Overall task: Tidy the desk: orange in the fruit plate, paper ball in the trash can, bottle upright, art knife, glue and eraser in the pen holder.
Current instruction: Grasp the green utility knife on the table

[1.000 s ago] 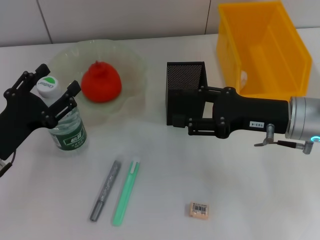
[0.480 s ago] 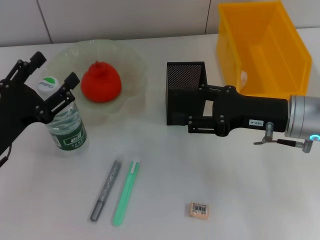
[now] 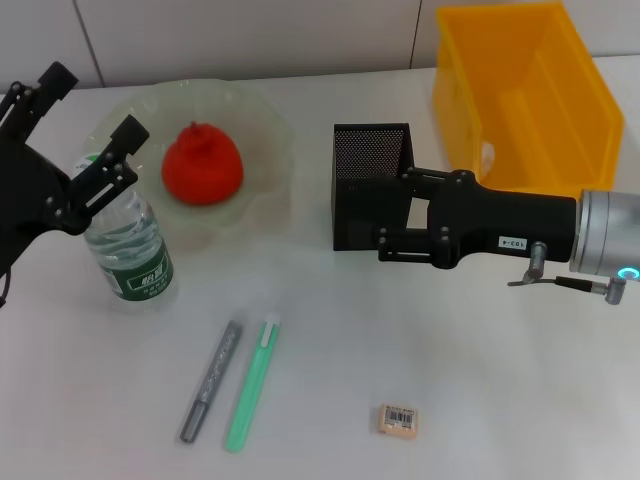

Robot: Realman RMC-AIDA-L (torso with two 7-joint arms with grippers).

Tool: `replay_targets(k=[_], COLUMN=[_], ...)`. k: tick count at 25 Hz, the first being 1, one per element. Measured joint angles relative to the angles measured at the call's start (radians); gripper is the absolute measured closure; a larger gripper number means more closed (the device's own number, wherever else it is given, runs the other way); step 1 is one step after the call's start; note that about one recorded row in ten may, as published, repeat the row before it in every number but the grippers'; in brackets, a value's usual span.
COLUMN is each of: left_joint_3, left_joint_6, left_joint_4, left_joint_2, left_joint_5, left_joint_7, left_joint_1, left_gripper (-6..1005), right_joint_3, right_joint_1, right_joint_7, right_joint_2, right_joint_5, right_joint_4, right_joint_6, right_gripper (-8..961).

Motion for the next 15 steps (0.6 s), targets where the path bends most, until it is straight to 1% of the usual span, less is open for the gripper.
replay_targets(k=[3,4,5,7,8,9,10,11,12,14,15], left_joint_3=[0.005,0.021,0.021,0.026,0.026,0.026,0.026,0.026,0.026,0.026,0.026], left_joint_6=[0.014,0.045,0.045,0.088,0.088,0.110,0.120,0.120,0.128,0.128,0.134], left_joint_4=[0.010,0.050,0.050,0.119,0.119,0.169,0.197,0.197,0.230,0.230,0.305], left_joint_2=[0.000,0.005,0.005,0.011,0.011,0.013,0.014,0.014,0.015,0.015,0.013], left_joint_5=[0.006,0.039,0.039,0.134,0.134,0.198,0.233,0.233,0.277,0.277,0.378], left_joint_7=[-0.014,-0.072,-0.072,-0.129,-0.129,-0.173,-0.201,-0.201,-0.235,-0.235,-0.330], left_joint_1=[0.000,0.001,0.001,0.002,0.002,0.003,0.003,0.003,0.003,0.003,0.001], left_gripper=[146,146,146,147,147,147,148,149,150,151,152], right_joint_3=[0.000,0.003,0.003,0.008,0.010,0.012,0.012,0.012,0.013,0.013,0.013], right_joint_1=[-0.002,-0.003,-0.003,-0.003,-0.003,-0.004,-0.004,-0.004,-0.006,-0.010,-0.010], right_joint_7=[-0.005,-0.006,-0.006,-0.007,-0.008,-0.009,-0.009,-0.009,-0.009,-0.009,-0.009], right_joint_2=[0.000,0.000,0.000,-0.001,-0.001,-0.002,-0.002,-0.003,-0.004,-0.009,-0.009], right_joint_5=[0.003,0.002,0.002,-0.003,-0.006,-0.018,-0.018,-0.024,-0.030,-0.053,-0.053], right_joint_4=[0.000,0.001,0.001,0.001,0.001,0.000,0.000,-0.002,-0.003,-0.008,-0.008], right_joint_6=[0.006,0.007,0.007,0.008,0.008,0.008,0.008,0.008,0.008,0.005,0.005], right_gripper=[187,187,187,187,187,187,187,187,187,187,187])
